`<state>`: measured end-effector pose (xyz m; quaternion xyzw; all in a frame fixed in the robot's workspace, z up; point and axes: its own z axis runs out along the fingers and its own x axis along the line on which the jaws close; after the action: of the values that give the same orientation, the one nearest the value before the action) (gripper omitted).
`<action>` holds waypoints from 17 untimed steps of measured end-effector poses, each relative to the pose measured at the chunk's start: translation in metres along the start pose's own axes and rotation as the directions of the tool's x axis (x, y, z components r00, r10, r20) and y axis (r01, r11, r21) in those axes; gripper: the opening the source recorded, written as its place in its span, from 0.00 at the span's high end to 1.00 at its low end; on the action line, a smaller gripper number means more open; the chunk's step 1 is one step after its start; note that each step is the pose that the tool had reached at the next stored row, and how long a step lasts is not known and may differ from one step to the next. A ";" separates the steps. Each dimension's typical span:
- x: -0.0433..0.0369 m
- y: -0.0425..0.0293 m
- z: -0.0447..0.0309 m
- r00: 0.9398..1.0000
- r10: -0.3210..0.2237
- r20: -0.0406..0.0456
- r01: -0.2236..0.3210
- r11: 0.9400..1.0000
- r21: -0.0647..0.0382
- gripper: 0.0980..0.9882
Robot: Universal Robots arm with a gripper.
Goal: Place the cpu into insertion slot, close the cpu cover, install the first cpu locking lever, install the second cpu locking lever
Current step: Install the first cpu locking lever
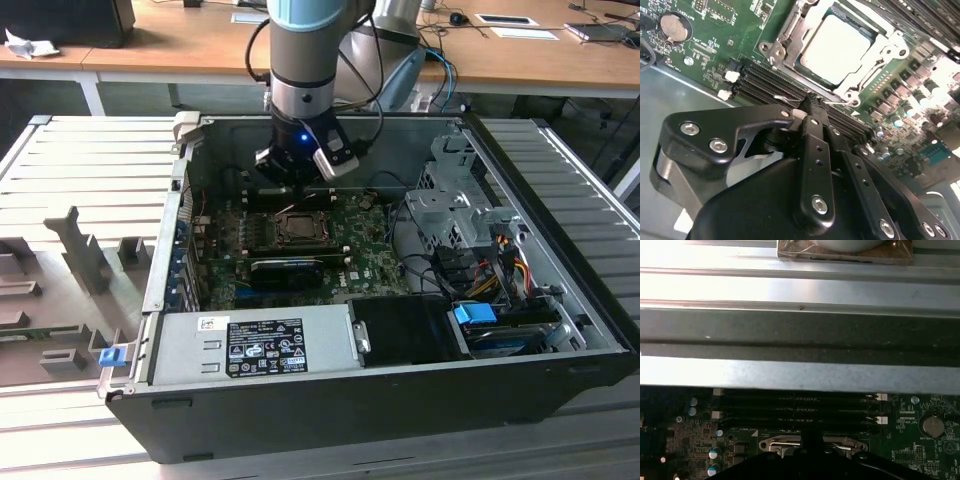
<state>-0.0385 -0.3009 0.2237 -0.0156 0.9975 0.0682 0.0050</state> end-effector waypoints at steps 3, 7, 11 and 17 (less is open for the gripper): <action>-0.0024 -0.0002 0.0042 1.000 -0.011 -0.001 0.011 1.000 0.000 0.99; -0.0094 0.0004 0.0067 1.000 -0.013 -0.002 0.013 1.000 0.000 0.99; -0.0134 0.0030 0.0090 1.000 -0.013 -0.002 0.013 1.000 0.000 0.99; -0.0174 0.0036 0.0139 1.000 -0.013 -0.002 0.013 1.000 0.000 0.99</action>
<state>-0.0211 -0.2950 0.2106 -0.0220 0.9974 0.0684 0.0046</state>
